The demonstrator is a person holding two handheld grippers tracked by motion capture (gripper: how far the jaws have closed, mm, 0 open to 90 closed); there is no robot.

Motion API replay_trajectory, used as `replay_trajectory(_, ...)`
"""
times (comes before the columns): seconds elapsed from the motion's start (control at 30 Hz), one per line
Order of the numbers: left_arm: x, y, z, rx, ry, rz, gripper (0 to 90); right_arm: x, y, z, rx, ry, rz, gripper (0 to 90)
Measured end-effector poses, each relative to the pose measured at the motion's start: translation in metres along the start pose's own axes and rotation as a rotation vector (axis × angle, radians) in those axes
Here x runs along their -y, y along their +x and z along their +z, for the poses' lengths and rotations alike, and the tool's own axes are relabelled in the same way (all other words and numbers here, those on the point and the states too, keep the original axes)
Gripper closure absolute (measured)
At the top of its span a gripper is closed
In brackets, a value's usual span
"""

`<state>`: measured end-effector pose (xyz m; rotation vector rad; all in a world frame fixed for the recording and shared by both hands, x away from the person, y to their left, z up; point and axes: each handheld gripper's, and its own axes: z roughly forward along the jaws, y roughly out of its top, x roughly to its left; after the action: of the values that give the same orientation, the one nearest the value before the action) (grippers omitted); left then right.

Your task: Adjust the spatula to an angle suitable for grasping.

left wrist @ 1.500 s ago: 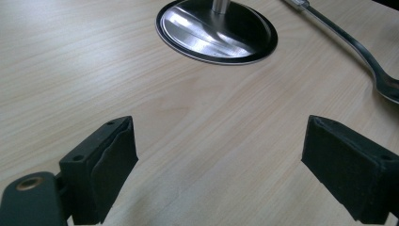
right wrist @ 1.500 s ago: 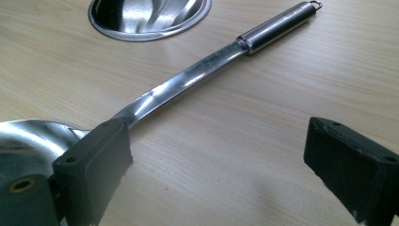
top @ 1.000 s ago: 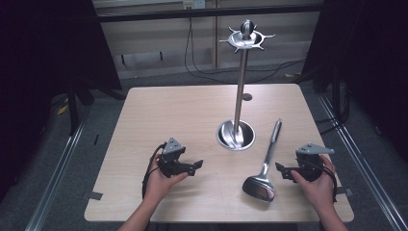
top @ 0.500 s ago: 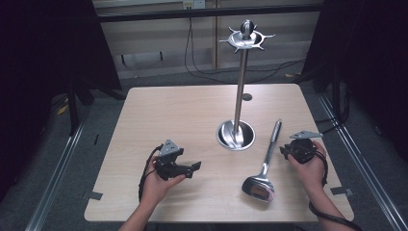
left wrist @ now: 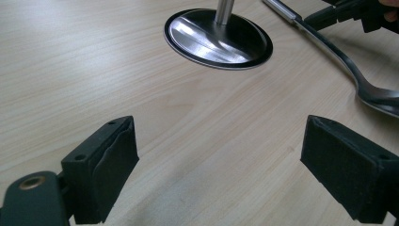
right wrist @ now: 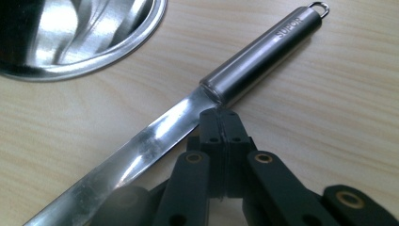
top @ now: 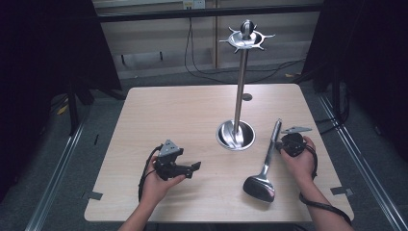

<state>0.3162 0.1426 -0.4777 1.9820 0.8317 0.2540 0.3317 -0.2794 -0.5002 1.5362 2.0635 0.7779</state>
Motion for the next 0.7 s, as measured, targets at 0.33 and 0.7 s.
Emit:
replay_trajectory(0.33, -0.001, 0.001, -0.001, -0.003, -0.006, -0.001, 11.1, -0.006, 0.005, 0.008, -0.015, -0.016, 0.041, 86.4)
replay_trajectory(0.7, -0.002, -0.001, -0.002, -0.009, -0.017, 0.014, 11.3, -0.013, 0.005, 0.004, -0.024, -0.023, 0.147, 68.0)
